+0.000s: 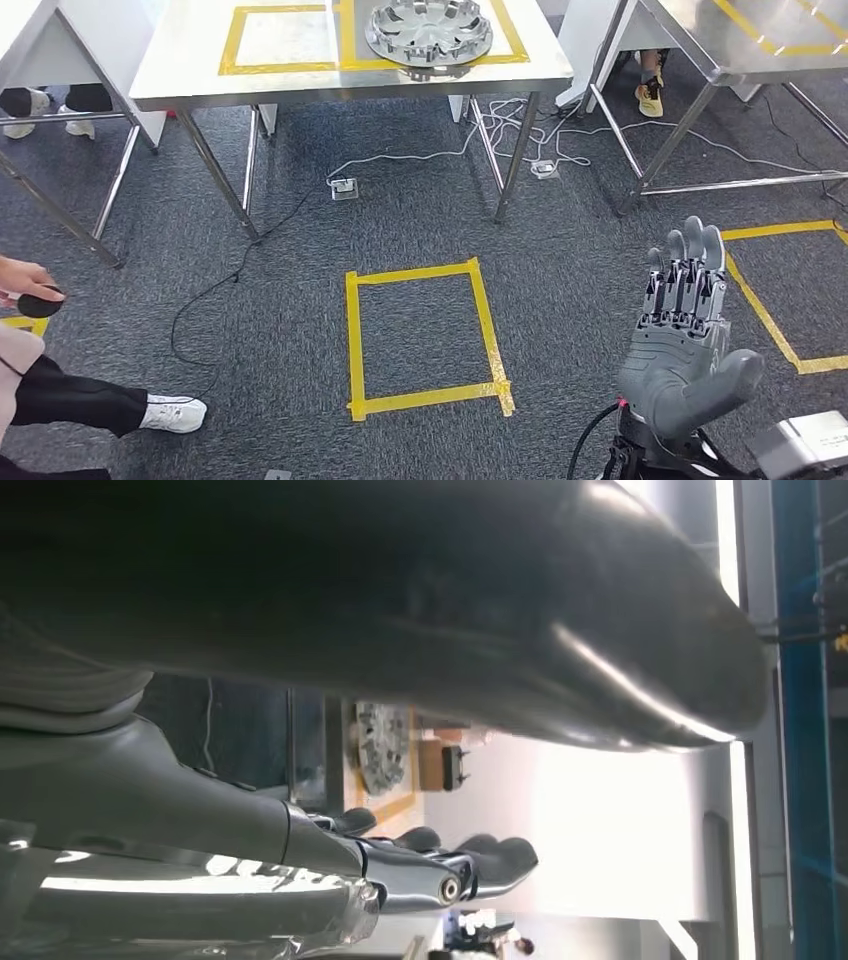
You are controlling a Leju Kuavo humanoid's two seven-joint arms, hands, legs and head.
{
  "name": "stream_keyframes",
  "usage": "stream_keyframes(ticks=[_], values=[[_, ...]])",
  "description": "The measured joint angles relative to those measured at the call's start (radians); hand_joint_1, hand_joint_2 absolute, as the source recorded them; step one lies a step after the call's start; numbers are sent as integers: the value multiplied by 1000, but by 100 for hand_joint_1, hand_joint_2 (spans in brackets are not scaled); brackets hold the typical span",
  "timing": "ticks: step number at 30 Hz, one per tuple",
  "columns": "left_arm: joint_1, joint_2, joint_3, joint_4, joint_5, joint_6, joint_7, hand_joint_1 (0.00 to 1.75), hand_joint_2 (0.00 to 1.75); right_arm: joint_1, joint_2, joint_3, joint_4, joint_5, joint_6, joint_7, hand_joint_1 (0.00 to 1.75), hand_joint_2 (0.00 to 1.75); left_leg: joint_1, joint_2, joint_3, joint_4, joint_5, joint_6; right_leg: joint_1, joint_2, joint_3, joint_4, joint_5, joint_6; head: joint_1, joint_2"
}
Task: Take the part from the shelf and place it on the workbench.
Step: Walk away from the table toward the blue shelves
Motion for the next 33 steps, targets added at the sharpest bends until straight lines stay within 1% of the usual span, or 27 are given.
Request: stream_keyframes(ticks=[1, 2, 3, 5, 6, 7, 8, 9, 10, 11, 12, 14, 15, 17, 18, 19, 21, 22, 23, 24, 25, 26, 28, 30, 31, 32, 33], values=[[-1, 0, 0, 0, 0, 0, 0, 0, 0, 1, 0, 0, 0, 0, 0, 0, 0, 0, -1, 7, 0, 0, -1, -5, -1, 8, -1, -6, 0, -8, 0, 0], [-2, 0, 0, 0, 0, 0, 0, 0, 0, 2, 0, 0, -2, 0, 0, 0, 0, 0, 0, -7, -2, 4, -7, -10, -3, 16, -1, -12, 1, -15, -2, 0], [-3, 0, 0, 0, 0, 0, 0, 0, 0, 1, 0, 0, -3, 0, 0, 0, 0, 0, 1, -33, -9, 20, -21, -14, -6, 23, 0, -17, 4, -22, -5, 0], [-3, 0, 0, 0, 0, 0, -1, 0, 0, 1, 0, -1, -5, 0, 0, 0, 0, 0, 4, -94, -52, 116, -77, -17, -9, 39, 1, -24, 9, -31, -14, 0], [-1, 0, 0, 0, 0, 0, -1, 0, 0, 0, 0, -1, -5, 0, 0, 0, 0, 0, 5, -105, -86, 186, -108, -18, -8, 49, 1, -23, 10, -34, -18, 0], [1, 0, 0, 0, 0, 0, 0, 0, 0, 1, 0, -1, -5, 0, 0, 1, 0, 0, 4, -104, -118, 249, -130, -18, -6, 60, 0, -22, 9, -35, -22, 0], [2, 0, 0, 0, 0, 0, 0, 0, 0, 1, 0, -2, -5, 0, 0, 1, 0, 0, 5, -101, -139, 285, -132, -19, -5, 72, 0, -20, 9, -35, -23, 0], [3, 1, 0, 0, 0, 0, 0, 0, 0, 2, 0, -2, -5, 0, 0, 1, 0, 0, 5, -100, -142, 285, -114, -19, -4, 85, 0, -17, 8, -36, -24, 0], [3, 1, 0, 0, 0, 0, 0, 0, 0, 2, 0, -2, -5, 0, 0, 1, 0, 0, 6, -103, -128, 246, -79, -18, -5, 99, 0, -14, 7, -35, -26, 0], [3, 1, 0, 0, 0, 0, 0, 0, 0, 2, 0, -2, -5, 0, 0, 1, 0, 0, 8, -122, -101, 181, -37, -17, -6, 112, 0, -9, 5, -33, -28, 0], [3, 1, 0, 0, 0, 0, 0, 0, 0, 1, 0, -3, -5, 0, 0, 1, 0, 0, 11, -154, -74, 119, -7, -15, -5, 125, -3, -2, 1, -29, -31, 0], [3, 1, 0, 0, 0, 0, 0, 0, 0, 0, 1, -4, -5, 0, 0, 1, 0, 0, 15, -202, -41, 44, 12, -13, -8, 151, -15, 12, -3, -17, -35, 0], [3, 2, 0, 0, 0, 0, 0, 0, 0, 0, 1, -5, -6, 0, 0, 1, 0, 0, 15, -204, -37, 37, 7, -10, -11, 166, -21, 16, -2, -10, -36, 0], [3, 2, 0, 0, 0, 0, 0, 0, 0, 2, 1, -6, -6, 0, 0, 1, 0, 0, 15, -173, -35, 31, 8, -3, -16, 189, -30, 17, 2, 2, -37, 0], [2, 1, 0, 0, 0, 0, -1, 0, 0, 2, 1, -6, -7, 0, 0, 1, 0, 0, 17, -155, -33, 29, 10, 1, -14, 177, -39, 28, -5, 8, -36, 0], [2, 1, 0, 0, 0, 0, -1, 0, 0, 1, 1, -7, -8, 0, 0, 2, 0, 0, 19, -136, -32, 26, 10, 5, -13, 152, -54, 58, -24, 15, -29, 0], [4, 0, 0, 0, 0, 0, -1, 0, 0, -2, 1, -7, -9, 0, 0, 2, 0, 0, 19, -97, -32, 25, 9, 9, -13, 84, -112, 175, -85, 28, -13, 0], [5, 1, 0, 0, 0, -1, -1, 0, 0, -2, 2, -7, -8, 0, 0, 2, 0, 0, 18, -77, -32, 25, 8, 9, -16, 68, -143, 240, -112, 33, -7, 0], [6, 2, 0, 0, 0, -1, -1, 0, 0, 0, 2, -6, -8, 0, 0, 2, 0, 0, 17, -59, -33, 25, 6, 9, -18, 60, -164, 284, -123, 36, -4, 0], [5, 2, 0, 0, 0, -1, -1, 0, 0, 1, 2, -6, -8, 0, 0, 1, 0, 0, 17, -43, -33, 25, 5, 9, -20, 57, -168, 294, -116, 37, -2, 0], [4, 3, 0, 0, 0, -1, -1, 0, 0, 2, 2, -6, -8, 0, 0, 1, 0, 0, 16, -29, -31, 25, 4, 7, -21, 53, -150, 262, -90, 35, 0, 0], [2, 2, 0, 0, 0, -1, -1, 0, 0, 2, 2, -7, -8, 0, 0, 1, 0, 0, 16, -17, -29, 25, 2, 5, -19, 44, -116, 197, -53, 31, 2, 0], [-2, 0, 0, 0, -1, -1, -1, 0, 0, 2, 2, -7, -8, 0, 0, 2, 0, 0, 13, 1, -24, 24, 0, 0, -10, 6, -46, 63, -7, 16, 6, 0], [-3, 0, 0, 0, -1, -1, -1, 0, 0, 1, 2, -7, -8, -1, 0, 2, 0, 0, 10, 17, -21, 22, -2, -7, 0, -16, -23, 13, -5, 1, 8, 0], [-3, 0, 0, 0, -1, -1, -1, 0, 0, 1, 2, -7, -9, -1, 0, 2, 0, 0, 9, 26, -18, 19, -2, -13, 2, -9, -24, 10, -4, -5, 9, 0], [-4, 0, 0, 0, -1, -1, -1, 0, 0, 2, 2, -7, -9, -2, 0, 2, 0, 0, 9, 24, -14, 16, -4, -19, -1, 1, -22, 5, -1, -12, 10, 0], [-5, 0, 0, -1, -1, -1, -2, 0, 0, 2, 3, -7, -10, -3, 0, 2, 0, 0, 10, 0, -12, 20, -11, -24, -4, 9, -18, -2, 3, -18, 8, 0]])
